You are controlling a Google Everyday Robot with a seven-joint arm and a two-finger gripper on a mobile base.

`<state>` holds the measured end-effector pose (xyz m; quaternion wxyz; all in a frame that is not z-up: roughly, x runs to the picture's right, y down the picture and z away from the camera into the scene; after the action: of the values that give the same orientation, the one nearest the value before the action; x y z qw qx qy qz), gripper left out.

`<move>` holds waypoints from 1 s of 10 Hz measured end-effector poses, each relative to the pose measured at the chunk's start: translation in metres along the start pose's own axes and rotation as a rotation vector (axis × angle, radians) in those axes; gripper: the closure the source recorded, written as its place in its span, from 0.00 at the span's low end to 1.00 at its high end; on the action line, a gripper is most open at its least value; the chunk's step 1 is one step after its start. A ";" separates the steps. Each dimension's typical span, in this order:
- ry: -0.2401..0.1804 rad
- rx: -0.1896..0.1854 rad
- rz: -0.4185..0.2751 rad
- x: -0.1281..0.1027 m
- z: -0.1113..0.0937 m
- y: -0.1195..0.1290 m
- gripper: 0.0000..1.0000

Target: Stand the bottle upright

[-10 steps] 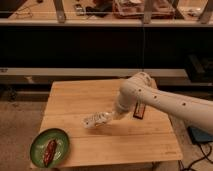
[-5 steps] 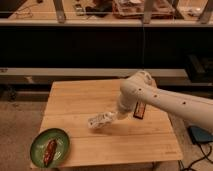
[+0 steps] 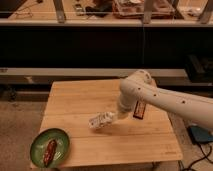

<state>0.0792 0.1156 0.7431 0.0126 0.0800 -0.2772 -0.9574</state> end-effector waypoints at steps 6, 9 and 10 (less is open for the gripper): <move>-0.056 0.008 0.016 -0.022 -0.005 -0.005 0.76; -0.084 0.016 0.032 -0.036 -0.007 -0.008 0.76; -0.096 0.015 0.037 -0.041 -0.009 -0.008 0.76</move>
<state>0.1215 0.1204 0.7373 0.0163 0.0291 -0.2861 -0.9576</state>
